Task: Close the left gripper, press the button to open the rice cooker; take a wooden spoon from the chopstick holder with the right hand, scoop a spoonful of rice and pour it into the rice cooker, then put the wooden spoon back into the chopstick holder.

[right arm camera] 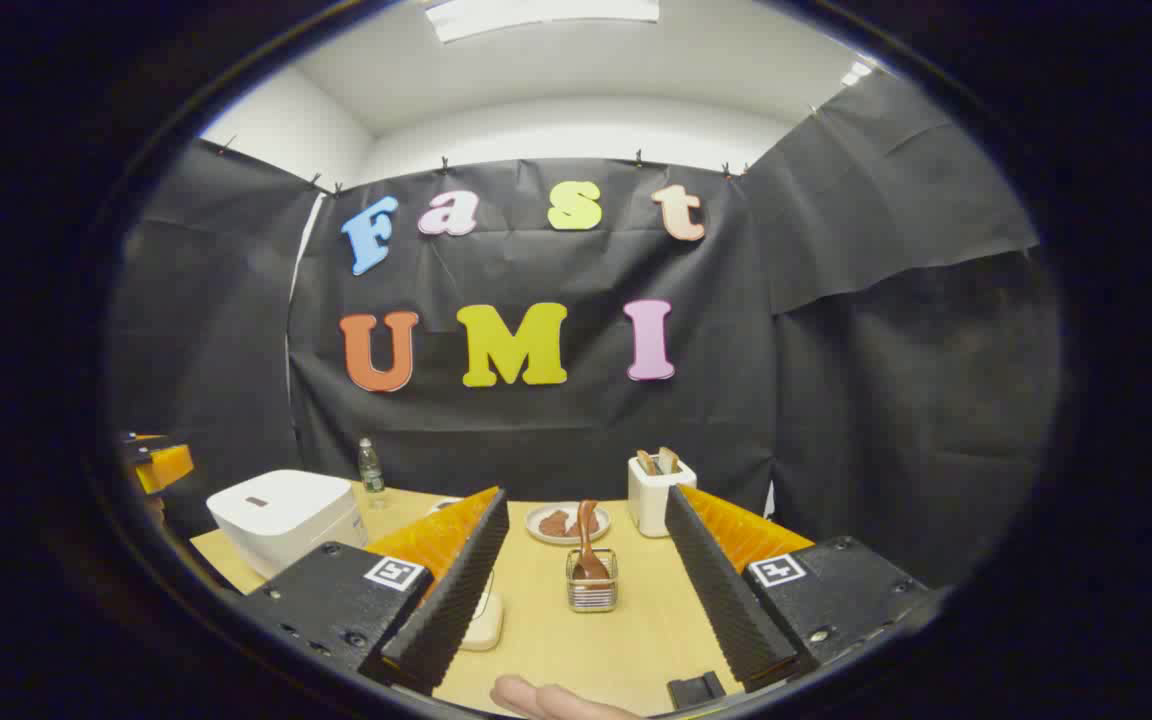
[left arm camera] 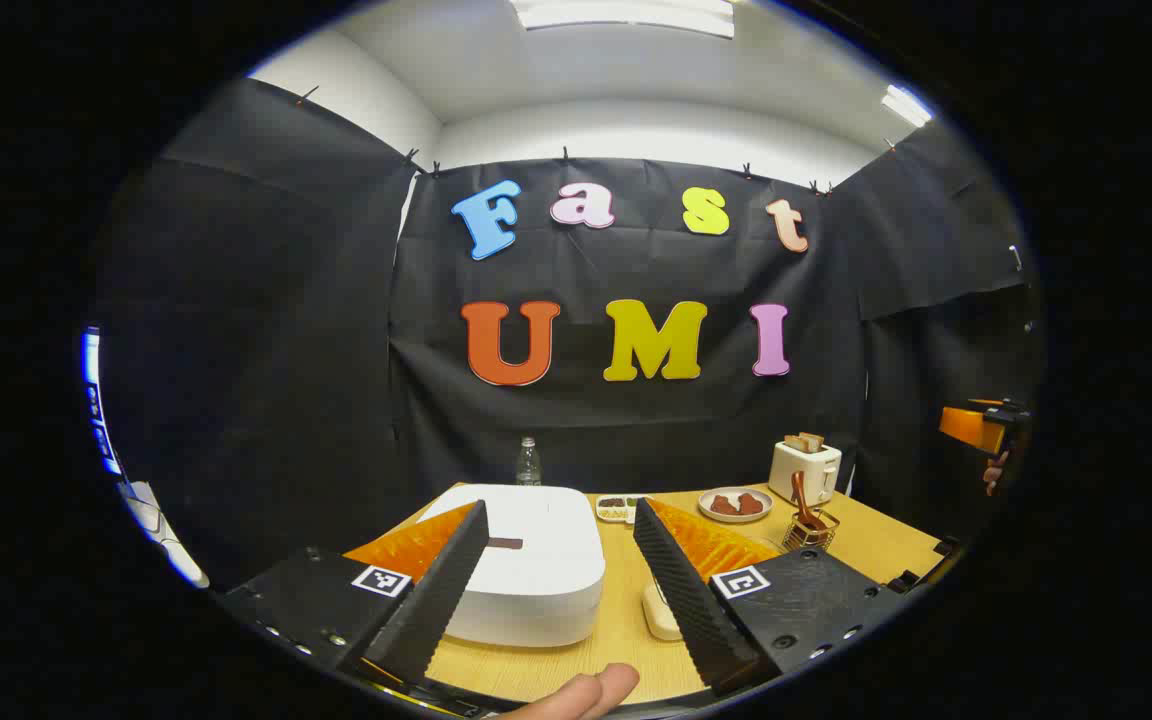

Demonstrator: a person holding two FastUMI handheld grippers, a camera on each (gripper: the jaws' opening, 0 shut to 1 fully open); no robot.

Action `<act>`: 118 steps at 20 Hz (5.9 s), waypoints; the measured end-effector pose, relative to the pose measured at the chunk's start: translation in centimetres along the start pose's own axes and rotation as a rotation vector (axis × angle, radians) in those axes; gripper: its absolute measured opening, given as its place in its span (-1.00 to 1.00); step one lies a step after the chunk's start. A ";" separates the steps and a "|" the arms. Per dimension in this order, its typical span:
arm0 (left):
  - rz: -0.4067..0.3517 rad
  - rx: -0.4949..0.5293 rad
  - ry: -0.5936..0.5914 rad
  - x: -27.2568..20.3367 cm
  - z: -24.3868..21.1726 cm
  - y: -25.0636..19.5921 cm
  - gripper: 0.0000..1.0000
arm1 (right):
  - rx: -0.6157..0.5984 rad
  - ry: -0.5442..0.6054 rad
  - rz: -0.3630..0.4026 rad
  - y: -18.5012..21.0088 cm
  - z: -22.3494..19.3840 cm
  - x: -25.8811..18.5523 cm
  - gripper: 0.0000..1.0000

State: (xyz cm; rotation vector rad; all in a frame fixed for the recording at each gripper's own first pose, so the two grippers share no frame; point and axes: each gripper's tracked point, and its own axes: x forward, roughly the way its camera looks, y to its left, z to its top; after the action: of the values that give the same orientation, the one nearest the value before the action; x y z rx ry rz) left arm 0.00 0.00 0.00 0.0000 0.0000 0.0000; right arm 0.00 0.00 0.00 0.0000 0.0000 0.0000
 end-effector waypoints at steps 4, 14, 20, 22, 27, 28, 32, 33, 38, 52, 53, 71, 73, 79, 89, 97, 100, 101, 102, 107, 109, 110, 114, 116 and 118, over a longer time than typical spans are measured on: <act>-0.022 -0.030 0.003 0.5 -0.5 -0.4 0.88 | 0.008 -0.023 0.006 0.2 0.3 -0.9 1.00; 0.041 -0.008 0.003 0.6 -0.2 1.4 0.88 | 0.015 -0.024 -0.004 -0.3 -0.3 -0.1 0.92; 0.049 0.034 0.095 2.7 -1.4 2.8 -0.10 | 0.004 -0.039 0.026 0.7 -1.0 -0.2 0.92; 0.080 0.079 0.117 3.4 -1.7 4.1 -0.42 | -0.010 -0.049 0.024 0.5 -1.0 -0.3 0.92; 0.084 0.032 0.210 6.6 -3.6 4.7 -1.00 | -0.036 -0.062 0.031 0.7 -1.8 -0.4 1.00; 0.070 0.020 0.248 7.8 -4.3 4.8 -1.00 | -0.040 -0.058 0.037 0.8 -2.0 -0.3 1.00; 0.058 -0.038 0.407 11.7 -7.9 4.8 -1.00 | -0.023 -0.049 0.029 0.2 -2.8 0.0 0.92; 0.067 -0.031 0.431 12.5 -8.4 5.2 -1.00 | -0.007 -0.057 0.023 -0.1 -2.9 0.0 0.92; 0.081 -0.015 0.488 14.5 -10.6 6.0 -1.00 | 0.052 -0.074 0.034 -1.2 -3.5 -0.3 0.92; 0.085 -0.069 0.629 14.5 -14.3 6.3 -1.00 | 0.077 -0.086 0.104 -0.2 -3.2 -1.4 1.00; 0.086 -0.063 0.626 14.4 -14.2 6.3 -1.00 | 0.078 -0.079 0.101 -0.2 -3.4 -1.5 1.00; 0.011 -0.086 0.092 6.9 3.8 2.5 0.89 | 0.038 0.017 0.037 -1.7 -6.1 0.9 1.00; 0.002 -0.083 0.085 6.3 3.7 2.2 0.89 | 0.041 0.018 0.031 -2.1 -6.2 2.4 1.00; -0.018 -0.070 0.048 5.1 2.4 1.1 0.89 | 0.079 0.108 0.003 -3.3 -9.6 9.4 0.90; 0.060 -0.096 -0.065 7.1 3.5 3.0 0.88 | 0.090 0.332 -0.016 -3.2 -18.0 24.9 0.90; 0.100 -0.040 -0.045 9.3 2.4 4.1 0.88 | 0.113 0.486 0.049 -1.6 -22.7 32.7 1.00; 0.099 -0.023 -0.017 9.9 1.2 4.3 0.89 | 0.098 0.539 0.104 -0.3 -23.7 34.5 0.84; 0.099 -0.009 -0.009 10.1 0.9 4.3 0.89 | 0.098 0.556 0.120 0.1 -23.9 34.8 1.00; 0.100 0.005 -0.001 10.3 0.5 4.3 0.89 | 0.096 0.560 0.127 0.2 -23.8 35.2 0.84; 0.079 0.047 -0.004 10.3 -0.2 3.8 0.89 | 0.083 0.576 0.150 0.9 -23.8 35.6 0.93; 0.041 0.039 -0.010 10.3 -0.5 2.7 0.88 | 0.109 0.571 0.164 1.4 -23.5 35.4 0.38; 0.003 0.039 -0.002 10.0 -1.1 1.6 0.88 | 0.111 0.568 0.163 0.9 -23.5 35.0 0.31; -0.008 0.142 -0.034 9.2 -1.3 0.6 0.92 | 0.148 0.553 0.142 0.3 -23.3 34.2 -0.41; -0.017 0.157 -0.025 8.6 -2.0 -0.6 0.90 | 0.141 0.503 0.144 -0.5 -22.0 33.6 -0.55; -0.061 0.181 -0.013 8.0 -3.1 -1.9 0.92 | 0.157 0.458 0.134 -1.4 -21.0 32.7 -0.50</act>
State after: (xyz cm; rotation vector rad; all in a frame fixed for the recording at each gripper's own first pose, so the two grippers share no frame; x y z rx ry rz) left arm 7.97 -1.95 -3.06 0.1808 -0.0127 -0.0614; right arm 32.73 -1.38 -20.97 0.1568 0.4583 0.1340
